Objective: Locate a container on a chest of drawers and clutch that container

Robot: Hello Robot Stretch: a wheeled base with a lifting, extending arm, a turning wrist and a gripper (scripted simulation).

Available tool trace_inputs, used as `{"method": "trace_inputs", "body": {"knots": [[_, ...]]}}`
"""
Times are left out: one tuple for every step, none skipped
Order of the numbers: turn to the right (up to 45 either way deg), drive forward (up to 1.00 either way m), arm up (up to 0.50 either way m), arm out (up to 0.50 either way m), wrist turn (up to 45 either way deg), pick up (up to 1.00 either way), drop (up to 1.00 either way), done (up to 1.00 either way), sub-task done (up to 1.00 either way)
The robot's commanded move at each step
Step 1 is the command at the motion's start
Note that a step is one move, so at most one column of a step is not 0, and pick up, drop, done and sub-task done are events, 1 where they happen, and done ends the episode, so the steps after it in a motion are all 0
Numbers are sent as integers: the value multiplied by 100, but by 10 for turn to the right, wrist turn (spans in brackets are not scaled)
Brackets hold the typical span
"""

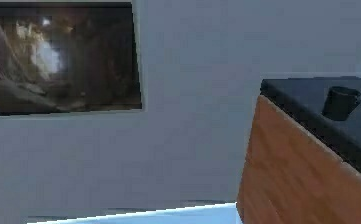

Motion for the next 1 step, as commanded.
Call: {"method": "trace_inputs", "body": {"knots": [[120, 0, 0, 0, 0, 0, 0, 0, 0]]}}
